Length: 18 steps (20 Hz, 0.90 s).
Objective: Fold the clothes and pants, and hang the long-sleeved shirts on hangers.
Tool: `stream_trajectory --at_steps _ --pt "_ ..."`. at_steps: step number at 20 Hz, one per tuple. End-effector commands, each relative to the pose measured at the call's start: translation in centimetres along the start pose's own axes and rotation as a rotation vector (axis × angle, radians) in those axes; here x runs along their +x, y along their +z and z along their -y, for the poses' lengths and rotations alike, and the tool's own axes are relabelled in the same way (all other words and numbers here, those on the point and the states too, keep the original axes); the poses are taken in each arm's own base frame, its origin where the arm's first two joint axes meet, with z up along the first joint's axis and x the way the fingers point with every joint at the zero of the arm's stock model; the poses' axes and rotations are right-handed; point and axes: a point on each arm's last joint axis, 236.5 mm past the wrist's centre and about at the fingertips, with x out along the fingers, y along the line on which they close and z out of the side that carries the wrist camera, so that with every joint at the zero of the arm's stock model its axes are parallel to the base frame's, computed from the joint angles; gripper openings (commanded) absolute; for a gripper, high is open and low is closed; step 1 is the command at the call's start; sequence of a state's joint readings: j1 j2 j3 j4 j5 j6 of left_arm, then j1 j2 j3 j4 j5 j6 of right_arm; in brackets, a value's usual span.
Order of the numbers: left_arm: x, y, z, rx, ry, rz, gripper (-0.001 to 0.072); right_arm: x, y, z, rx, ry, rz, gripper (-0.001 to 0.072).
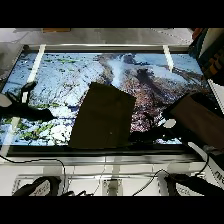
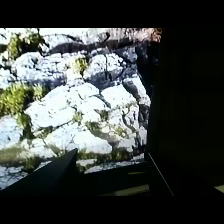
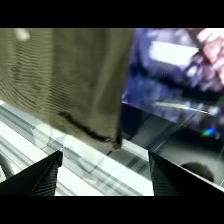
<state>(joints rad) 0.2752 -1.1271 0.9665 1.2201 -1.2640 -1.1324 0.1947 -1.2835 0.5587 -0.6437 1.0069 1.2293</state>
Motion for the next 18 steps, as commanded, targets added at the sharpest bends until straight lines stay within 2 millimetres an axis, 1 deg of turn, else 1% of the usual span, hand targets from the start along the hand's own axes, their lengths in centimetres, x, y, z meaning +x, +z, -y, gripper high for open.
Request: stream_trajectory --at_steps 1,3,5,6,8,9,12,15,17,18 --pt "2.2 -3.7 0.5 -0.129 -0.130 -0.060 0.0474 1.4 -0.4 1.3 0.062 -0.005 -0.044 0.0541" --pt "3.6 -5.8 0.9 -0.166 -0.168 -0.104 0.0474 1.8 -0.3 1.0 0.080 0.017 -0.047 0.0542" --pt "4.7 -7.5 1.8 -0.166 -0.209 -0.138 0.0475 1.8 0.2 0.1 0.070 0.060 -0.029 0.0537" --pt "5.2 -7.8 2.4 -0.175 -0.235 -0.135 0.0474 1.8 0.5 -0.3 0.070 0.079 -0.019 0.0488" --pt "6.1 -7.8 3.1 -0.223 -0.270 -0.109 0.0474 1.8 0.6 -0.6 0.078 0.089 -0.014 0.0465" --pt "6.5 -7.7 3.4 -0.233 -0.285 -0.094 0.0474 1.8 0.6 -0.6 0.078 0.090 -0.015 0.0428" --pt "7.4 -8.0 3.3 -0.253 -0.280 -0.075 0.0474 2.0 0.2 -0.9 0.072 0.095 -0.029 0.0428" --pt "7.8 -7.3 2.7 -0.268 -0.260 -0.037 0.0473 2.8 -0.6 -1.5 0.024 0.083 -0.047 0.0428" --pt "7.7 -6.9 3.2 -0.285 -0.281 -0.022 0.0473 3.0 -1.0 -1.7 0.005 0.081 -0.058 0.0428" --pt "7.8 -7.2 3.3 -0.286 -0.287 -0.033 0.0473 3.1 -1.1 -1.8 0.002 0.081 -0.061 0.0428"
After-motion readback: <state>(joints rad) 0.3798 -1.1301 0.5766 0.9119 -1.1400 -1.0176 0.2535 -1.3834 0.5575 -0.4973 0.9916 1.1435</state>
